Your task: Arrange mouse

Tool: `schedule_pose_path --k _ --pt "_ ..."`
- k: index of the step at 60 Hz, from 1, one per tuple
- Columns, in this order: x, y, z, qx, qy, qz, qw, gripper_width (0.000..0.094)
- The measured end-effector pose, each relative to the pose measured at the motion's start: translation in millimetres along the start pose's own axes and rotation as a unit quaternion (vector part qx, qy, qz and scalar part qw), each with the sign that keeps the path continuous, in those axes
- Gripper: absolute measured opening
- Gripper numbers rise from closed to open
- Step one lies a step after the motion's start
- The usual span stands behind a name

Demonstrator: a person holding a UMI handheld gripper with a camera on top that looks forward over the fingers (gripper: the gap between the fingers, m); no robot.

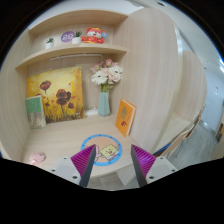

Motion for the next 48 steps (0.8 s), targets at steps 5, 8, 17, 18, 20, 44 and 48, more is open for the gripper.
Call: schedule_pose_path --k 5,8,17,18,20,44,48 --pt "1 24 -15 0.006 -0.007 -0.02 1.0 0.0682" --pt "-8 50 -47 0.002 -0.018 -0.032 0.999 0.068" --pt "-8 119 -122 0.022 -0.062 -0.081 0.995 0.0682" --pt "-7 126 -132 0.026 -0.068 -0.086 0.994 0.0683" --pt "-5 140 -154 0.034 -0.081 -0.097 0.991 0.0683" --pt "-7 199 -392 0.077 -0.237 -0.143 0.958 0.0696" --pt "-20 198 -411 0.084 -0.24 -0.145 0.956 0.0691"
Point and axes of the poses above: the point between the fingertips, and its own axes, seen from behind it with the camera up: z to the right, y down, x backward, against the way the camera looks, the point moved 1 cm from there along x, backward, against the way the camera looks, and after that the axes turned 5 degrees about -z, right-handed, at the moved point
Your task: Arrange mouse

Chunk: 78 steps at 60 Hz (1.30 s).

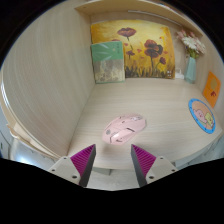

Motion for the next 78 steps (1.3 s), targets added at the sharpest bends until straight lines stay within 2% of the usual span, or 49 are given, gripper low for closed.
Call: schedule_pose_path --k 16,33,45,51,55,66,71,78 --pt "-51 -48 -3 0.001 0.028 0.001 1.0 0.0683" --pt "-105 -106 -17 0.007 0.024 0.012 1.0 0.0683" --pt "-128 -129 -27 0.025 0.022 0.008 0.999 0.0676" --pt "-133 -133 -20 0.032 0.039 0.005 0.999 0.0545" --pt "-133 -133 -21 0.034 0.036 0.002 0.999 0.0522" --pt "-131 -135 -22 0.008 -0.002 -0.002 1.0 0.0357" --pt "-118 -142 -12 0.031 0.005 -0.021 0.999 0.0358" --pt "-69 -197 7 0.047 0.003 0.028 0.999 0.0359"
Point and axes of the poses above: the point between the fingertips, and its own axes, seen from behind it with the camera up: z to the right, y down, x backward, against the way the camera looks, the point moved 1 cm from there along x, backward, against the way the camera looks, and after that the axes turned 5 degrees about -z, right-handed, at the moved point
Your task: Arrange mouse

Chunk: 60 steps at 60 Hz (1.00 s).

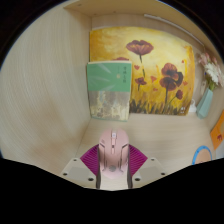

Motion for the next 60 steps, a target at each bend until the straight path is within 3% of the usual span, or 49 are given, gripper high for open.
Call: schedule_pose_path --k 13,24,30,39,49,60 --pt "114 -115 114 0.032 0.061 0.104 0.992 0.0359" --pt "174 -129 235 0.029 0.088 0.147 0.985 0.0358" --pt "172 -93 304 0.032 0.1 0.114 0.988 0.0355" --pt "133 -1 374 0.02 0.101 0.037 0.994 0.0358" --pt "93 92 402 0.004 0.081 -0.045 0.996 0.0358" --pt "69 146 403 0.01 0.054 -0.093 0.994 0.0364"
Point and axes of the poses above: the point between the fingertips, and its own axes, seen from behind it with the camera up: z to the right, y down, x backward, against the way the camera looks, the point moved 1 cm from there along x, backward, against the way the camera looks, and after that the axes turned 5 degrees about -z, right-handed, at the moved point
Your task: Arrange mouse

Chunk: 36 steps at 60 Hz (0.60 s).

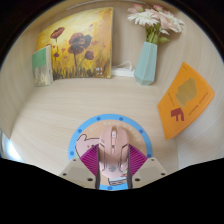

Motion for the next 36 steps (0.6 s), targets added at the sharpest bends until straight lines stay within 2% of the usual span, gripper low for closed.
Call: schedule_pose_path --k 4,16,23,29,36 --pt "-2 0 0 -0.01 -0.007 0.013 1.0 0.0372" --pt "-6 1 -1 -0.032 -0.021 0.018 0.999 0.0516" --pt "2 4 2 -0.016 -0.003 -0.017 1.0 0.0687" --pt "27 -24 -6 -0.029 -0.006 0.013 0.999 0.0678" --pt "69 -65 -16 -0.034 0.013 0.053 0.998 0.0676"
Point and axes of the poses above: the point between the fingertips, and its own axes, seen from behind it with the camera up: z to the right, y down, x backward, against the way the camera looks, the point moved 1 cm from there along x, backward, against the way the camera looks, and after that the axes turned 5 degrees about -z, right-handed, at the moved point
